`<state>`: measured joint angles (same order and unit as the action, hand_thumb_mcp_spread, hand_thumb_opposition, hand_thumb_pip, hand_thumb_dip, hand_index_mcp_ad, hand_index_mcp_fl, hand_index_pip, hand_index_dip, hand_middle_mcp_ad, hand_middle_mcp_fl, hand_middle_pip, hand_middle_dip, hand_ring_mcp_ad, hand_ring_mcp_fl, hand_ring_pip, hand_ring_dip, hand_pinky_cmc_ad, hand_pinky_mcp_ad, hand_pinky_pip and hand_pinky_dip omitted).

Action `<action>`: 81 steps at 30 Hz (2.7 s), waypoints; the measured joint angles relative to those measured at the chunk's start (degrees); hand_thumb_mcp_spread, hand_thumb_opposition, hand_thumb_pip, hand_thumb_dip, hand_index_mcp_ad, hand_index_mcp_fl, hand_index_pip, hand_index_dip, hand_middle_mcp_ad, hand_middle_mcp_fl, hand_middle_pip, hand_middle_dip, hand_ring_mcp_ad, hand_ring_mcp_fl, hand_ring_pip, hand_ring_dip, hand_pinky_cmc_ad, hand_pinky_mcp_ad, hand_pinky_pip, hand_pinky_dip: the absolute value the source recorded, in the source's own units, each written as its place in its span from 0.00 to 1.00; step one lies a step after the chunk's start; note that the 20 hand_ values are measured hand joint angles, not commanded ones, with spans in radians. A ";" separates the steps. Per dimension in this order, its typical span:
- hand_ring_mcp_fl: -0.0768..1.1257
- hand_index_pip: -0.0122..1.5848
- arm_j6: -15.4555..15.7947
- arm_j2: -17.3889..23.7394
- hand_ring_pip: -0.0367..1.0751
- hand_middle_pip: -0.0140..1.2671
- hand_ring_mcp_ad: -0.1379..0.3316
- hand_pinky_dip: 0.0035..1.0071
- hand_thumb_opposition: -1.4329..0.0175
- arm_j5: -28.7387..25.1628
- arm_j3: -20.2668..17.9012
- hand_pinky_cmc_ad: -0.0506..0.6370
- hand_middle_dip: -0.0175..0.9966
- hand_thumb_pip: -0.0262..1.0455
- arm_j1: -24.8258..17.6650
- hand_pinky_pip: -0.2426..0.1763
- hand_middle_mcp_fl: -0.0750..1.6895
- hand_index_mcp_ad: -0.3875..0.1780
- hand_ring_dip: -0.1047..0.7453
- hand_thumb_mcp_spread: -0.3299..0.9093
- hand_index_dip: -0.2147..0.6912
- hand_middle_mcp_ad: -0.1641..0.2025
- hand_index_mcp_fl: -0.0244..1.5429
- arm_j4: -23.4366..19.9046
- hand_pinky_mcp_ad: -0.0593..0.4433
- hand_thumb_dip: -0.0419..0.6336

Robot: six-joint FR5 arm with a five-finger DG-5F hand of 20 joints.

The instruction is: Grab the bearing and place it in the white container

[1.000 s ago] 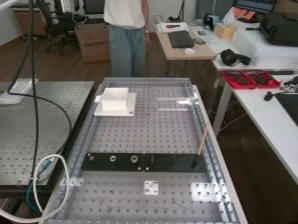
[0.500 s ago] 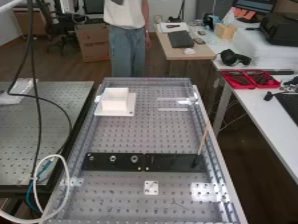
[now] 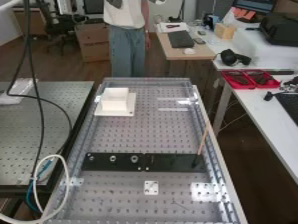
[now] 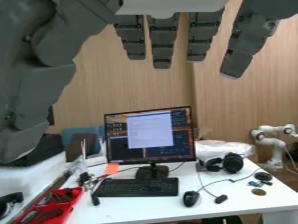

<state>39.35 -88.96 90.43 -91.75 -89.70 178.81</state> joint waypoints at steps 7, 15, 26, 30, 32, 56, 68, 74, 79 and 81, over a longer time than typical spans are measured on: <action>0.06 0.07 0.31 0.50 0.11 0.12 0.65 0.35 0.50 -1.09 -1.74 0.61 0.19 0.39 -0.18 0.36 0.07 0.69 0.21 0.46 0.25 0.67 0.05 -1.20 0.73 0.14; 0.06 0.07 0.08 1.85 0.12 0.12 0.65 0.36 0.49 -4.25 -7.22 0.61 0.19 0.43 -0.78 0.36 0.07 0.69 0.21 0.47 0.25 0.68 0.05 -5.61 0.73 0.17; 0.06 0.07 -1.10 2.55 0.12 0.12 0.66 0.37 0.49 -11.26 -15.68 0.60 0.19 0.47 -2.12 0.36 0.07 0.69 0.21 0.46 0.24 0.69 0.05 -13.40 0.73 0.20; 0.06 0.07 -2.30 2.00 0.12 0.12 0.66 0.37 0.47 -14.83 -19.20 0.60 0.19 0.48 -2.80 0.36 0.07 0.69 0.21 0.47 0.24 0.69 0.05 -17.49 0.73 0.25; 0.06 0.09 -2.38 1.70 0.11 0.12 0.67 0.37 0.47 -16.49 -20.72 0.60 0.19 0.51 -3.17 0.36 0.07 0.69 0.21 0.48 0.24 0.69 0.05 -19.61 0.73 0.25; 0.06 0.73 -7.16 -9.12 0.11 0.12 0.66 0.37 0.45 -29.38 -28.01 0.60 0.19 0.55 -2.32 0.36 0.05 0.60 0.21 0.53 0.29 0.68 0.04 -33.09 0.73 0.34; 0.06 0.87 -6.18 -14.96 0.11 0.12 0.66 0.35 0.43 -34.85 -30.40 0.60 0.19 0.60 -2.67 0.37 0.04 0.59 0.21 0.55 0.36 0.68 0.03 -42.32 0.73 0.38; 0.06 0.91 -4.97 -17.25 0.11 0.12 0.66 0.35 0.41 -35.01 -31.09 0.60 0.19 0.60 -2.79 0.37 0.04 0.59 0.21 0.54 0.36 0.68 0.03 -45.50 0.73 0.39; 0.06 0.92 -5.90 -19.26 0.11 0.12 0.65 0.35 0.40 -34.18 -30.84 0.60 0.19 0.63 -2.20 0.37 0.04 0.59 0.21 0.56 0.36 0.68 0.03 -45.94 0.73 0.43; 0.06 0.93 -6.00 -19.70 0.11 0.12 0.65 0.35 0.40 -33.57 -30.59 0.60 0.19 0.63 -1.93 0.36 0.04 0.59 0.21 0.56 0.36 0.68 0.03 -45.75 0.73 0.44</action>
<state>33.34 -108.65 56.87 -122.35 -91.63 133.06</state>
